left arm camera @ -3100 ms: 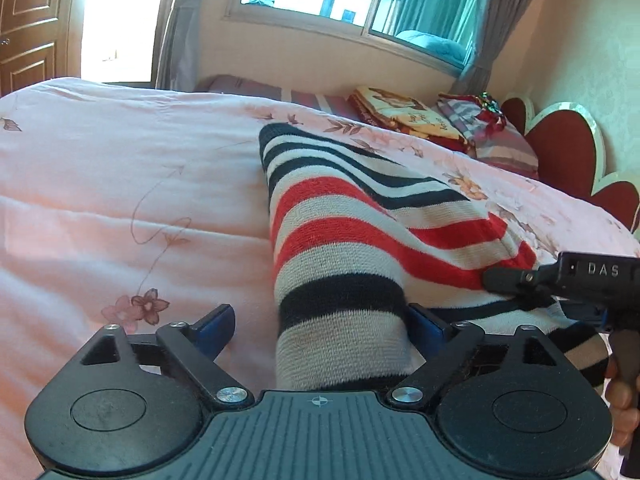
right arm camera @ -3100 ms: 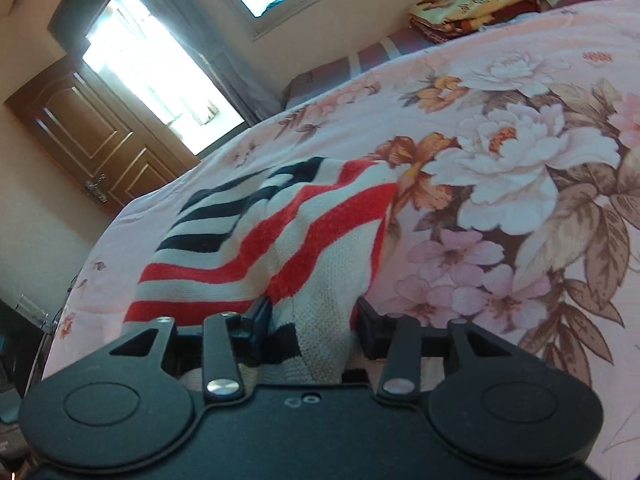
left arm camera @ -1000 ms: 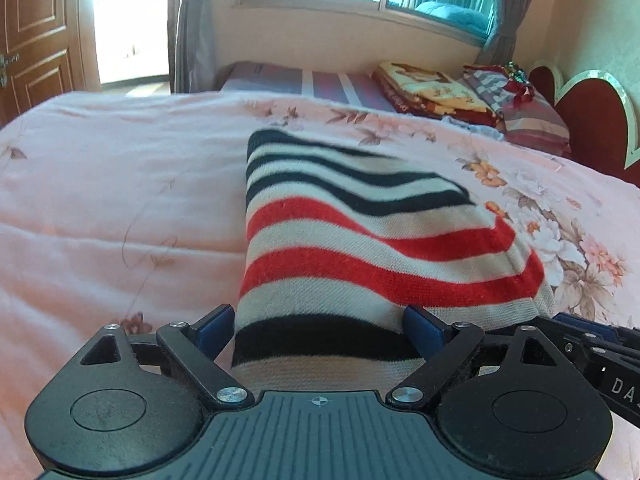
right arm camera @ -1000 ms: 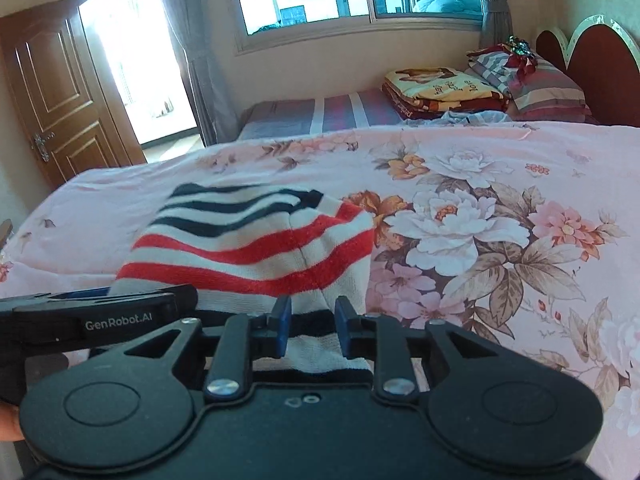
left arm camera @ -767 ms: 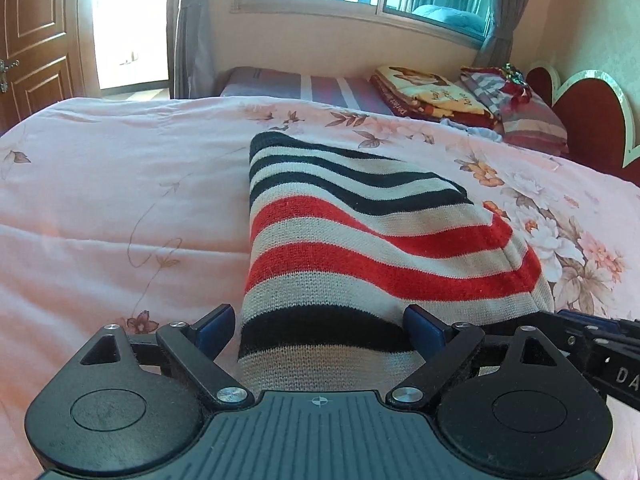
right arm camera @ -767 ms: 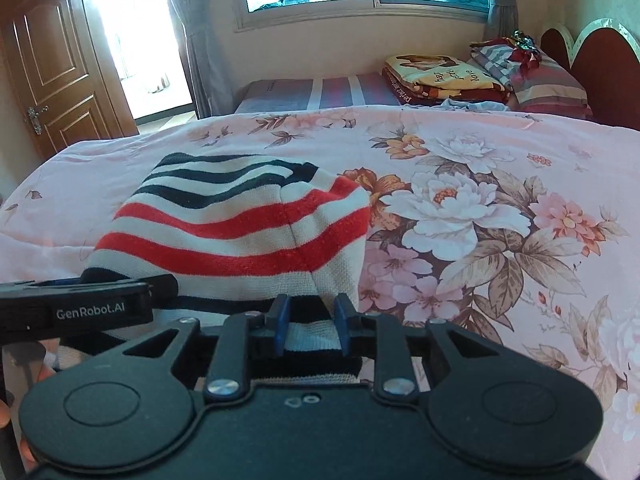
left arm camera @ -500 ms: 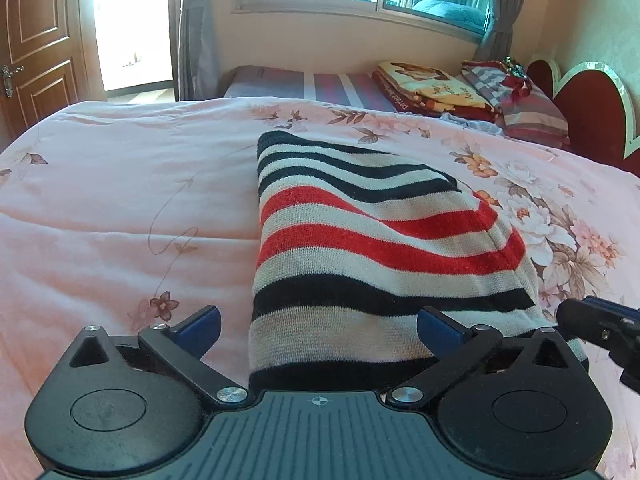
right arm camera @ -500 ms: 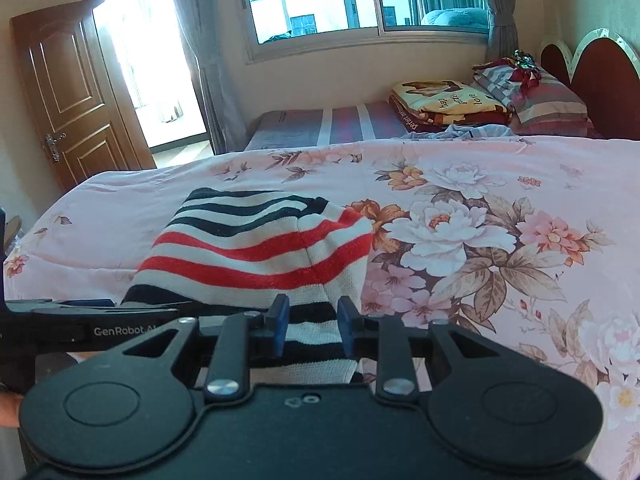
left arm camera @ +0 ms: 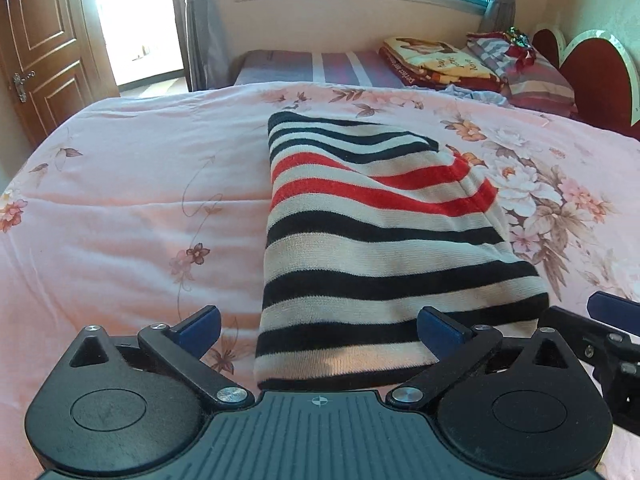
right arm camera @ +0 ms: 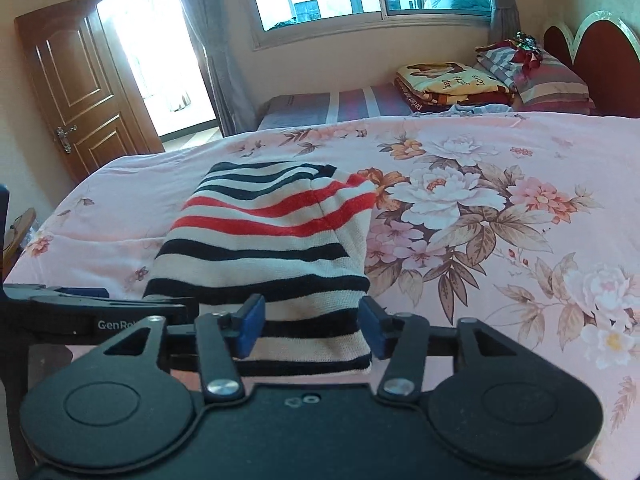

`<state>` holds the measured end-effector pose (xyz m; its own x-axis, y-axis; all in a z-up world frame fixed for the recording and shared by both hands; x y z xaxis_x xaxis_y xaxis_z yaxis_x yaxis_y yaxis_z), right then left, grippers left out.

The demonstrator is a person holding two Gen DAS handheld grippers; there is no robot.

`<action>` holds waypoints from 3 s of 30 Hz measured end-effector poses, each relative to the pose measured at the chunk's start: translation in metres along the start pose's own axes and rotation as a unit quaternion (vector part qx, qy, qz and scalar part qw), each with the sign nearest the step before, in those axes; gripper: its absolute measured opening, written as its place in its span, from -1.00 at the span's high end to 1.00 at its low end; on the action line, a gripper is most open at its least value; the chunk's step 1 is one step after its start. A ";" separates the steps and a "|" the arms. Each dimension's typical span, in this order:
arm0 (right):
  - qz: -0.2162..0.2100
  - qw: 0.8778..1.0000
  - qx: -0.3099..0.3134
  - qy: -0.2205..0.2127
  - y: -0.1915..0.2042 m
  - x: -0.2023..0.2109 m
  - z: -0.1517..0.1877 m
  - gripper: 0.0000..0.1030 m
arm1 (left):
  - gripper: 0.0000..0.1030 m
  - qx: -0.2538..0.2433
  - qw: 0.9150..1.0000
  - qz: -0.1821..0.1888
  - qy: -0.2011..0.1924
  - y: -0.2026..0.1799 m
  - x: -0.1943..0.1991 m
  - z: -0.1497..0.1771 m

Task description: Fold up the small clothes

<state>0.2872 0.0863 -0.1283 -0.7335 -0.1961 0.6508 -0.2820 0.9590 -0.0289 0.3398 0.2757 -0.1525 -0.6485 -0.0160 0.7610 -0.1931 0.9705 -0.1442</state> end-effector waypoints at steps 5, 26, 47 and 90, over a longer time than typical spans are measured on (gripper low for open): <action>-0.041 0.999 0.027 0.007 0.009 0.046 0.004 -0.38 | -1.00 -0.001 0.996 -0.034 -0.077 0.005 0.066 0.012; 0.041 0.990 0.043 -0.127 0.002 0.275 0.057 -0.98 | -1.00 0.043 0.990 -0.035 -0.130 -0.001 0.288 0.133; 0.052 0.986 0.065 -0.146 -0.001 0.312 0.084 -0.98 | -1.00 0.073 0.983 -0.044 -0.163 0.002 0.354 0.171; 0.052 0.987 0.063 -0.140 -0.001 0.310 0.091 -0.98 | -1.00 0.055 0.985 -0.042 -0.159 -0.003 0.353 0.171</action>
<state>0.0039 0.0061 0.0041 -0.8995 -0.1634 0.4053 -0.2575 0.9475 -0.1896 -0.0140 0.2263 0.0083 -0.8210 -0.1867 0.5396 -0.3234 0.9309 -0.1700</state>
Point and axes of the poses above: each gripper's, at about its wrist camera, not at the fingertips, and x roughly against the way its jaws point, y to its left, z to its underside, the point moved 5 cm from there along -x, roughly the way its jaws point, and after that the axes turned 15 degrees about x, right-handed, at the moved point
